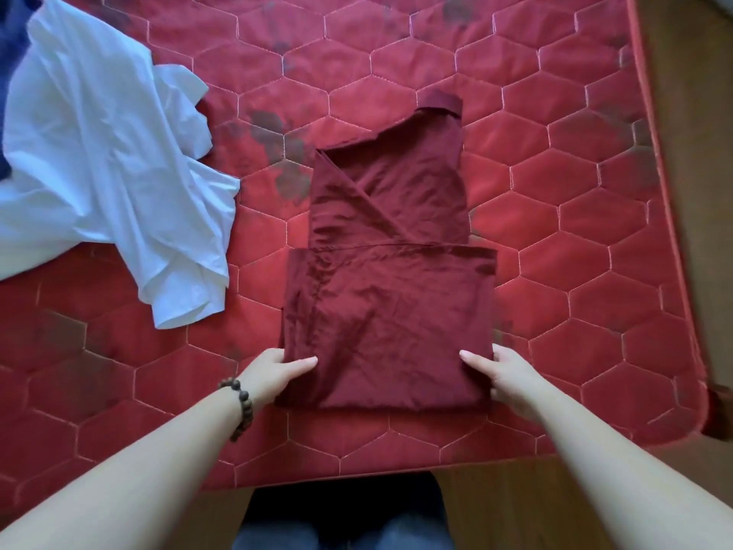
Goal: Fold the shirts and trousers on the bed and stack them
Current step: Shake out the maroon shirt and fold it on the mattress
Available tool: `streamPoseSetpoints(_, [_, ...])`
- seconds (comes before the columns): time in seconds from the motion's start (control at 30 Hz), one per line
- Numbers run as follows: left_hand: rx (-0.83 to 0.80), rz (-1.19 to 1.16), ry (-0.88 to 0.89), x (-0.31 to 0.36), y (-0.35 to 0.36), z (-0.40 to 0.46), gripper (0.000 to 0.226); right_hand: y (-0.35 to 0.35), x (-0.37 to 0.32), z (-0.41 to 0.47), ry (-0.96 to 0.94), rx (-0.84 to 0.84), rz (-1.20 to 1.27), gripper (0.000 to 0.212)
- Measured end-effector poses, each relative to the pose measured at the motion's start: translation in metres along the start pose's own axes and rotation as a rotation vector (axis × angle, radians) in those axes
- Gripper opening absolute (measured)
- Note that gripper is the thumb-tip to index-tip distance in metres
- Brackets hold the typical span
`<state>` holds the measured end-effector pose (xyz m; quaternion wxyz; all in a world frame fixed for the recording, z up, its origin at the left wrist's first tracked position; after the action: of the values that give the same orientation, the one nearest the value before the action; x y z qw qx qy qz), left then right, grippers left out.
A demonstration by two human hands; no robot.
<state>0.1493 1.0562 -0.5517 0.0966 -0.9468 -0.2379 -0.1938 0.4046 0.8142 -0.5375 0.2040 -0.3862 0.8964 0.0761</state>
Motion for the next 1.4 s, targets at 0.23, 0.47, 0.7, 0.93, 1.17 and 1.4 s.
streamPoseSetpoints(0.23, [0.398, 0.13, 0.395, 0.083, -0.031, 0.009, 0.05, 0.002, -0.057, 0.027, -0.155, 0.078, 0.272, 0.03])
streamPoseSetpoints(0.47, [0.544, 0.445, 0.392, 0.141, -0.028, 0.034, 0.033, 0.012, -0.099, 0.045, -0.157, 0.171, 0.334, 0.027])
streamPoseSetpoints(0.7, [0.012, -0.447, 0.589, 0.206, -0.072, 0.035, 0.015, 0.011, -0.195, 0.031, -0.4, -0.107, 0.429, 0.04])
streamPoseSetpoints(0.93, [0.464, 0.084, 0.387, 0.212, -0.069, 0.091, 0.018, 0.023, -0.214, 0.105, -0.256, 0.072, 0.202, 0.008])
streamPoseSetpoints(1.17, [0.602, 0.122, 0.549, 0.242, -0.071, 0.091, 0.017, 0.022, -0.227, 0.107, -0.382, 0.146, 0.268, 0.01])
streamPoseSetpoints(1.4, [-0.027, -0.513, 0.555, 0.275, -0.083, 0.1, 0.024, 0.01, -0.287, 0.085, -0.646, 0.055, 0.381, 0.013])
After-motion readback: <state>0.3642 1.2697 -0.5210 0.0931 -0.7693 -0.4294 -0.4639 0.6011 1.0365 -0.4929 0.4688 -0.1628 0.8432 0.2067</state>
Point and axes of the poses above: each hand's wrist, its own z-axis towards the middle knuckle, its own y-axis out of the palm, x = y × z, the point moved 5 cm from there along z, towards the middle knuckle, and after that the axes turned 6 degrees about z, right-handed, at the moved point
